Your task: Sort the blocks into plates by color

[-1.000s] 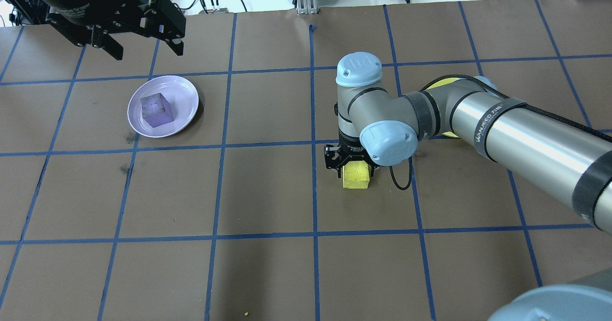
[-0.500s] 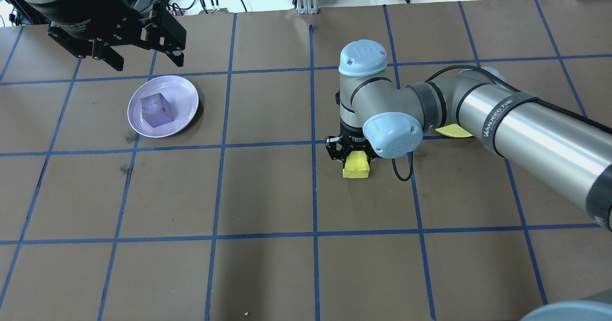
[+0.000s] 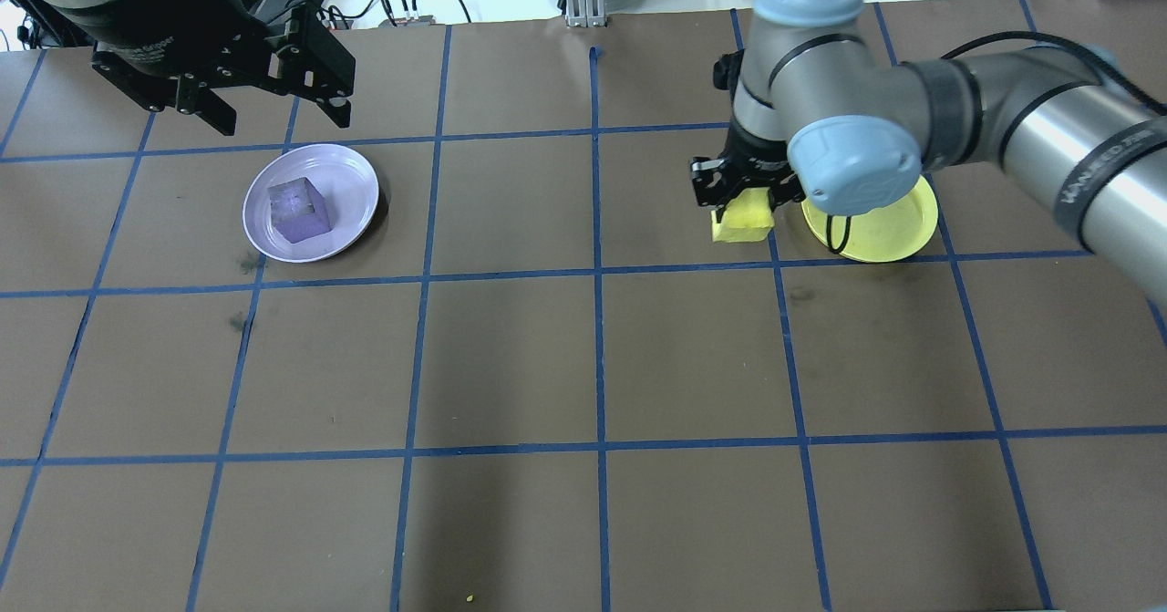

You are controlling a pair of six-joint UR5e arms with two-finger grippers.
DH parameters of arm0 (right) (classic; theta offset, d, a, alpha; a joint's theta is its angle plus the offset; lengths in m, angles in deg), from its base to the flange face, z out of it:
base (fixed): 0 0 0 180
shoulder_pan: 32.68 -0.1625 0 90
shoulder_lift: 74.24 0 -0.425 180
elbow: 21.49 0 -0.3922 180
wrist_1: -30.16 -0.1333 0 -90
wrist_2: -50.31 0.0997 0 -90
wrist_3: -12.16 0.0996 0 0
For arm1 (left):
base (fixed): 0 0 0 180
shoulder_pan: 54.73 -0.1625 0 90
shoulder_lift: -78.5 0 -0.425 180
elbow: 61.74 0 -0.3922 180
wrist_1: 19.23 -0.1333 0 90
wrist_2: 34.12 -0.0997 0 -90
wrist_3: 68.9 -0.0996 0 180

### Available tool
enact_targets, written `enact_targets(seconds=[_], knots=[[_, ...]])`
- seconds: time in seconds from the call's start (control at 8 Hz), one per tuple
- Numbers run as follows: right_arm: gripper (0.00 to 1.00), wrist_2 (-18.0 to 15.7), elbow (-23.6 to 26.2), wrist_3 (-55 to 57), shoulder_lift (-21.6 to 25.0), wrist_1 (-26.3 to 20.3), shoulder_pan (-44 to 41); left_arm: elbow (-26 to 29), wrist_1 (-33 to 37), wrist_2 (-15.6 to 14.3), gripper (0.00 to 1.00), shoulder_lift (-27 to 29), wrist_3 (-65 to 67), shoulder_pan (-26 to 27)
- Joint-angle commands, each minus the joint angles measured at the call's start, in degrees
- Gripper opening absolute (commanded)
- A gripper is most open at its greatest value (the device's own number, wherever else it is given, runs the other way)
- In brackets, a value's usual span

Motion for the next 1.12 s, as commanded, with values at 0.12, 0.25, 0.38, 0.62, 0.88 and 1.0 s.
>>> enact_targets(seconds=[0.12,0.25,0.38,0.62,0.88,1.0], knots=[[0.0,-2.09,-1.12,-23.76,-0.8,2.43,17.0,-0.09,0.16,-0.03,1.0,-0.08,0.0,0.0],[0.0,-2.26,-1.56,-24.77,-2.55,2.8,17.82,-0.09,0.16,-0.03,1.0,-0.08,0.08,0.0],[0.0,-2.44,-1.56,-25.3,-4.48,4.45,17.83,-0.09,0.16,-0.03,1.0,-0.08,0.09,0.0],[0.0,-2.7,-1.83,-27.15,-8.27,6.39,17.83,-0.09,0.16,-0.03,1.0,-0.08,0.09,0.0],[0.79,-2.61,-1.91,-27.41,-8.63,7.11,17.83,-0.09,0.16,0.32,1.0,-0.08,0.09,0.0],[1.0,-2.88,-2.35,-26.89,-8.2,7.54,17.92,-0.09,0.16,0.32,1.0,-0.08,0.09,0.0]])
